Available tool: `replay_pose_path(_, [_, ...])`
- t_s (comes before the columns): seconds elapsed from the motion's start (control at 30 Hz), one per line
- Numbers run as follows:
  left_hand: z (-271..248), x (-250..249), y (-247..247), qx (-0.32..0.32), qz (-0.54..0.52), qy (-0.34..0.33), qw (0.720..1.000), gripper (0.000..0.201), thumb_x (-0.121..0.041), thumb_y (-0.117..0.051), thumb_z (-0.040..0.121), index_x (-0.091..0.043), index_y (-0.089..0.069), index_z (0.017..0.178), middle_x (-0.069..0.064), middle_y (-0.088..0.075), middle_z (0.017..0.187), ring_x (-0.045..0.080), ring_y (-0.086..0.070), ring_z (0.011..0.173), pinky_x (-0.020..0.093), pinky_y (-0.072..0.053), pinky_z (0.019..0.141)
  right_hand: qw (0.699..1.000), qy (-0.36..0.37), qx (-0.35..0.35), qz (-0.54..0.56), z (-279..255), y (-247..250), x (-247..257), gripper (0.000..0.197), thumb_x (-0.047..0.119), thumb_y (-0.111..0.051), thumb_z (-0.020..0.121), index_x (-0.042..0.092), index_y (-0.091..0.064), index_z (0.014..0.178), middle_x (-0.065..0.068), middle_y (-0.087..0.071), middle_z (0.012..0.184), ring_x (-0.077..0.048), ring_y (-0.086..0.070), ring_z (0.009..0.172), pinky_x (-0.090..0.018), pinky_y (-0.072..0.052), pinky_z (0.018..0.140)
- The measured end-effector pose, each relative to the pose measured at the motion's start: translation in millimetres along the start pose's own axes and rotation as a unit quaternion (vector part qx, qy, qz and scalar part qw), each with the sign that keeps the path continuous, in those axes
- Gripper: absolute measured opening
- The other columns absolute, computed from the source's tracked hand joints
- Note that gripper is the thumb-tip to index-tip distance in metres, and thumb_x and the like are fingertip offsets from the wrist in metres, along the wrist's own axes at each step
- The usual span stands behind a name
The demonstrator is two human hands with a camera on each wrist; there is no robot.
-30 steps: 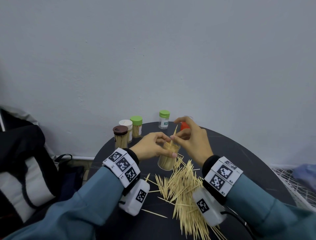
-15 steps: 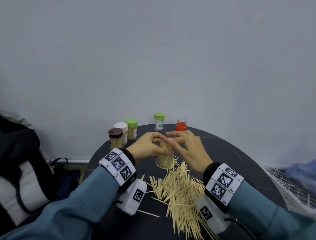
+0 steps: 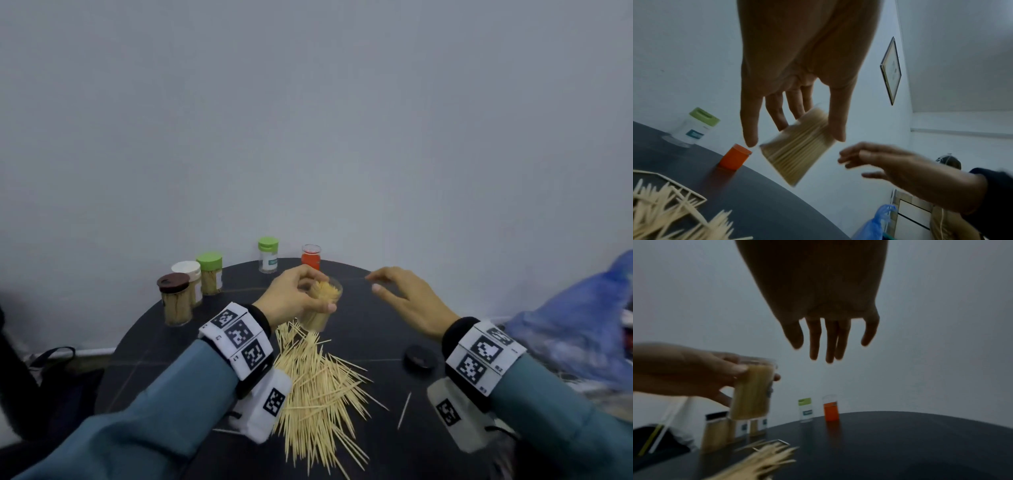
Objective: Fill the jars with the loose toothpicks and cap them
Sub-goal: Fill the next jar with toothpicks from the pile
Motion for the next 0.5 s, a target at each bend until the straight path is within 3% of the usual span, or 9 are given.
replay_pose_path(0.17, [-2.8, -7.1, -25.3, 0.037, -0.008, 0.002, 0.999, 0.045, -0.011, -0.080, 0.071, -0.018, -0.060, 0.111, 0.002, -0.063, 0.108, 0.019, -0.057, 0.107, 0.040, -0.048, 0.093, 0.969, -0.087, 0.198, -0.117, -17.8, -8.7, -49.4, 0.047, 0.029, -0.055, 0.092, 0.022, -0.039, 0.136, -0.005, -0.042, 0.136, -0.021, -0.041, 0.128, -0.035, -0.034, 0.106])
replay_pose_path(0.27, [-3.9, -9.3, -38.7, 0.049, 0.006, -0.010, 0.999, 0.046, -0.011, -0.079, 0.072, -0.016, -0.060, 0.114, 0.002, -0.062, 0.113, 0.018, -0.055, 0.111, 0.035, -0.045, 0.092, 0.945, -0.116, 0.270, -0.142, -28.9, -13.6, -59.2, 0.054, 0.027, -0.057, 0.091, 0.021, -0.035, 0.140, -0.011, -0.040, 0.137, -0.023, -0.041, 0.127, -0.027, -0.032, 0.102])
replay_pose_path(0.4, [-4.8, -10.2, -50.7, 0.057, 0.018, -0.016, 0.998, 0.047, -0.012, -0.079, 0.072, -0.017, -0.061, 0.115, 0.002, -0.062, 0.114, 0.014, -0.054, 0.107, 0.028, -0.041, 0.087, 0.934, -0.113, 0.296, -0.166, -35.6, -23.0, -68.4, 0.055, 0.020, -0.063, 0.086, 0.021, -0.040, 0.136, -0.011, -0.045, 0.133, -0.024, -0.045, 0.123, -0.026, -0.036, 0.097])
replay_pose_path(0.5, [-6.5, -9.8, -53.8, 0.064, 0.023, -0.017, 0.998, 0.046, -0.014, -0.078, 0.074, -0.019, -0.061, 0.116, 0.001, -0.061, 0.113, 0.014, -0.054, 0.105, 0.029, -0.041, 0.086, 0.942, -0.106, 0.271, -0.166, -32.2, -24.3, -74.2, 0.047, 0.014, -0.067, 0.081, 0.018, -0.051, 0.125, -0.008, -0.052, 0.127, -0.024, -0.051, 0.116, -0.028, -0.042, 0.092])
Point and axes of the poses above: each hand's wrist, its own z-axis towards the middle knuckle, its own y-axis out of the back of the hand, x = y × z, the point moved 1 cm from there along z, towards the middle knuckle
